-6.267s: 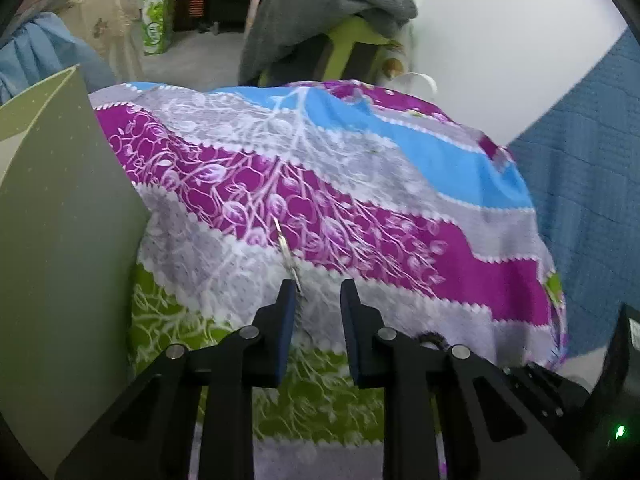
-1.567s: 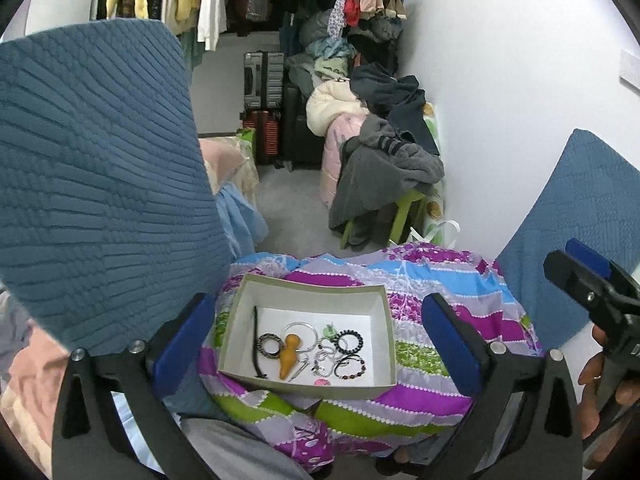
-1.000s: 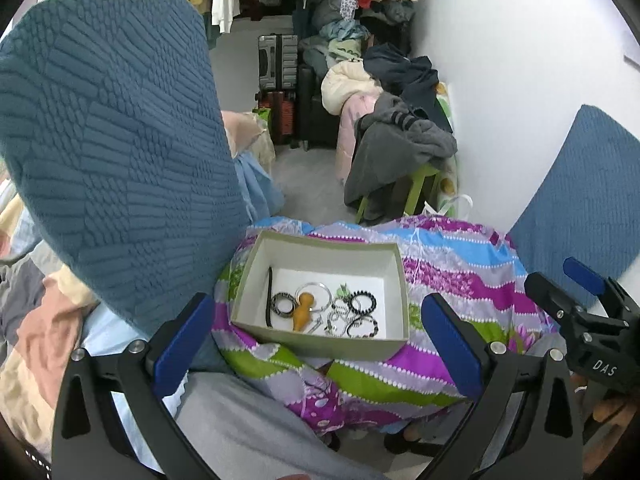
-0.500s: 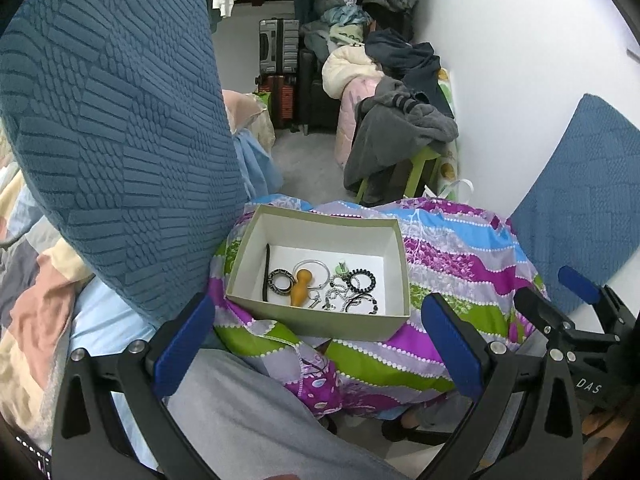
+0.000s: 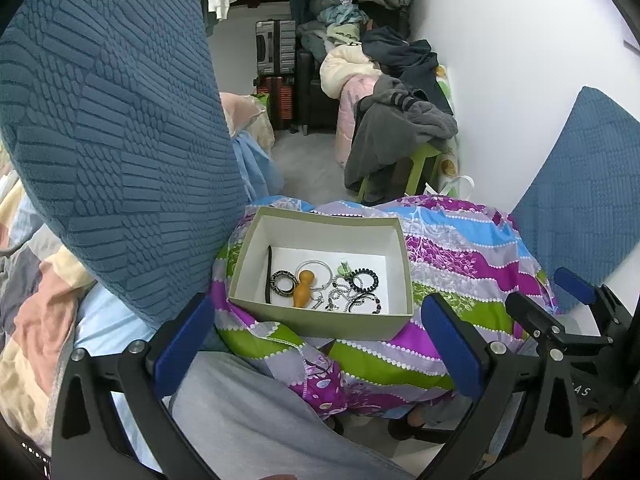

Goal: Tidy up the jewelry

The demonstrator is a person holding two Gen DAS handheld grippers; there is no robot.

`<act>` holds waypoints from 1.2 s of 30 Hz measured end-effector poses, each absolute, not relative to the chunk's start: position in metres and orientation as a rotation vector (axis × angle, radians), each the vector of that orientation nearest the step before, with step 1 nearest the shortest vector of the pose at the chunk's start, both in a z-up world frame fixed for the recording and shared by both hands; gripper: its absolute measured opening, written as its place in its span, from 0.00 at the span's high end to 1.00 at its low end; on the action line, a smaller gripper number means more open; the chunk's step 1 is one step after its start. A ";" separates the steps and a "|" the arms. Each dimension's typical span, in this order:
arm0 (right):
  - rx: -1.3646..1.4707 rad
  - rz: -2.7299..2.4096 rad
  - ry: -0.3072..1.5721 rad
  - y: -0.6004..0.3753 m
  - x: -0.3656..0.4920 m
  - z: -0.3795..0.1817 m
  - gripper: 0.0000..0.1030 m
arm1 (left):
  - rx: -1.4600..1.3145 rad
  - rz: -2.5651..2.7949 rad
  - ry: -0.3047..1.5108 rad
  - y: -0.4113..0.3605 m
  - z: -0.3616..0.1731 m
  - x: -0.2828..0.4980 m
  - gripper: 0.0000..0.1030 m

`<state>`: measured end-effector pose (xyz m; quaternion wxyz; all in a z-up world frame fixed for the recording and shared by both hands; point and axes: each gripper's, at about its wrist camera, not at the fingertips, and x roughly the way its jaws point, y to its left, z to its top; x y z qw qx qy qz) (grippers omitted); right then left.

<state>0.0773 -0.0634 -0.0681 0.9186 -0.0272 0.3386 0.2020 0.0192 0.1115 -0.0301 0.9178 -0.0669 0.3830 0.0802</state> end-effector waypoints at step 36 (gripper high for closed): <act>-0.021 0.386 0.696 -0.068 0.077 -0.069 0.00 | -0.161 0.178 0.795 0.117 -0.038 0.019 0.00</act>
